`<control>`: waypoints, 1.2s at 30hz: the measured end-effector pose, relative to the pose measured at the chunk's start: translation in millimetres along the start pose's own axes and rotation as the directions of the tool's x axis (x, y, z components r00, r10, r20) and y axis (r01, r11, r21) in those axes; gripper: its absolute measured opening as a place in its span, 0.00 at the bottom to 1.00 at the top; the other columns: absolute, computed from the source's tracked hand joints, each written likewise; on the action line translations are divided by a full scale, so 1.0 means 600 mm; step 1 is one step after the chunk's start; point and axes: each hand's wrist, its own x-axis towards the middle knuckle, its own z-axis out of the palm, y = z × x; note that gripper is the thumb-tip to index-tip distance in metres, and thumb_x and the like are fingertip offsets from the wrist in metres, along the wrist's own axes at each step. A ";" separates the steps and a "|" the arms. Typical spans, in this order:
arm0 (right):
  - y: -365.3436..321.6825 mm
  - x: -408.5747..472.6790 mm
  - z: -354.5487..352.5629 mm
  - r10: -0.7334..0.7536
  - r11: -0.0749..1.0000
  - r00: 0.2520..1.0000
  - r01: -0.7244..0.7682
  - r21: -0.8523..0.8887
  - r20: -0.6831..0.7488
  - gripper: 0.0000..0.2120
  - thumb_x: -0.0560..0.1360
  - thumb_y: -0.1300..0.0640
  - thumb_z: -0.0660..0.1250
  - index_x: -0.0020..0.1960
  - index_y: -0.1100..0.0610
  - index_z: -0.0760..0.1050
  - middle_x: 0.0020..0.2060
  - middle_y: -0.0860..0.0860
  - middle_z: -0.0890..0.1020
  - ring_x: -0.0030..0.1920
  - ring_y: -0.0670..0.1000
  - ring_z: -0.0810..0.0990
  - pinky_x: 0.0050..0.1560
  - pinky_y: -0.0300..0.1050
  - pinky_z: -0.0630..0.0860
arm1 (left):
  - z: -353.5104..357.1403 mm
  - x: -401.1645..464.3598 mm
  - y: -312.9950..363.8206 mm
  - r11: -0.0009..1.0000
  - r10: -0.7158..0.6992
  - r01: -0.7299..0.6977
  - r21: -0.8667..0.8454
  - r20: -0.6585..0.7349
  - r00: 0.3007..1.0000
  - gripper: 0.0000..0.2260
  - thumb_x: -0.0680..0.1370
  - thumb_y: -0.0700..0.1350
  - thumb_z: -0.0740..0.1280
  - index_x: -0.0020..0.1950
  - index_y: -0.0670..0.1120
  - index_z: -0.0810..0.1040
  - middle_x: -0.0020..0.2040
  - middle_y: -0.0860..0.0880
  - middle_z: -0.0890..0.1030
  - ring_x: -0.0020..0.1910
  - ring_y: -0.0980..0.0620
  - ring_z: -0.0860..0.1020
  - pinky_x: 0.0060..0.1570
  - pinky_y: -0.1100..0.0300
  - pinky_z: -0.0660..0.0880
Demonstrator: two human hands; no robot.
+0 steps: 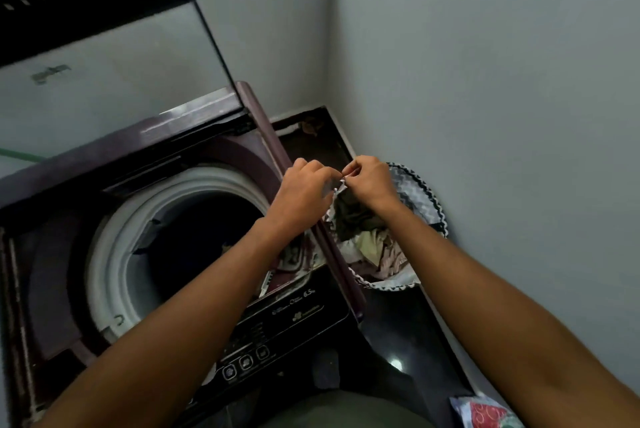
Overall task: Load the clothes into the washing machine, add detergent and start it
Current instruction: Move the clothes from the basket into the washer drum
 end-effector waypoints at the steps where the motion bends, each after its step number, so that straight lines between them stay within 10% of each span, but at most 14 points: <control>1: 0.015 0.006 -0.007 0.020 1.000 1.000 -0.020 0.008 -0.004 0.04 0.71 0.64 0.70 0.42 0.57 0.81 0.36 0.51 0.82 0.40 0.50 0.82 0.41 0.38 0.74 | 0.007 0.011 0.010 1.000 0.005 -0.005 -0.009 0.019 1.000 0.15 0.75 0.45 0.69 0.62 0.53 0.80 0.52 0.52 0.80 0.51 0.47 0.73 0.53 0.54 0.72; 20: 0.280 0.113 0.033 0.369 0.919 0.919 -0.383 0.092 0.140 0.05 0.73 0.64 0.67 0.44 0.58 0.81 0.44 0.52 0.83 0.47 0.53 0.81 0.46 0.45 0.76 | 0.228 0.190 0.049 0.999 -0.045 0.040 0.021 0.522 0.852 0.17 0.77 0.44 0.68 0.65 0.46 0.78 0.58 0.44 0.79 0.59 0.45 0.76 0.58 0.52 0.74; 26: 0.377 0.169 0.093 0.512 0.849 0.838 -0.527 0.041 0.188 0.07 0.72 0.62 0.65 0.35 0.55 0.71 0.34 0.52 0.75 0.36 0.54 0.75 0.33 0.44 0.68 | 0.331 0.241 0.025 0.994 -0.112 0.081 0.079 0.598 0.794 0.20 0.77 0.44 0.67 0.69 0.44 0.74 0.66 0.42 0.74 0.66 0.42 0.72 0.63 0.54 0.69; 28: 0.414 0.181 0.120 0.590 0.798 0.787 -0.602 0.019 0.180 0.04 0.73 0.58 0.64 0.40 0.56 0.75 0.40 0.55 0.79 0.42 0.57 0.79 0.39 0.45 0.74 | 0.364 0.251 0.018 0.986 -0.167 0.130 0.104 0.625 0.763 0.22 0.77 0.45 0.67 0.71 0.45 0.72 0.68 0.41 0.71 0.68 0.42 0.70 0.65 0.53 0.68; 32: 0.455 0.185 0.161 0.687 0.719 0.708 -0.695 -0.010 0.160 0.28 0.73 0.48 0.66 0.70 0.60 0.70 0.66 0.60 0.75 0.64 0.63 0.75 0.65 0.56 0.73 | 0.403 0.238 -0.002 0.979 -0.190 0.081 0.189 0.679 0.709 0.23 0.77 0.47 0.66 0.72 0.44 0.70 0.68 0.40 0.69 0.68 0.38 0.69 0.66 0.45 0.70; 36: 0.457 0.179 0.179 0.789 0.496 0.584 -0.789 0.364 0.192 0.38 0.72 0.57 0.76 0.75 0.62 0.59 0.67 0.62 0.74 0.63 0.63 0.76 0.60 0.56 0.77 | 0.418 0.216 -0.021 0.961 -0.222 0.032 0.274 0.698 0.681 0.25 0.77 0.48 0.66 0.73 0.44 0.67 0.69 0.40 0.68 0.69 0.38 0.68 0.65 0.41 0.70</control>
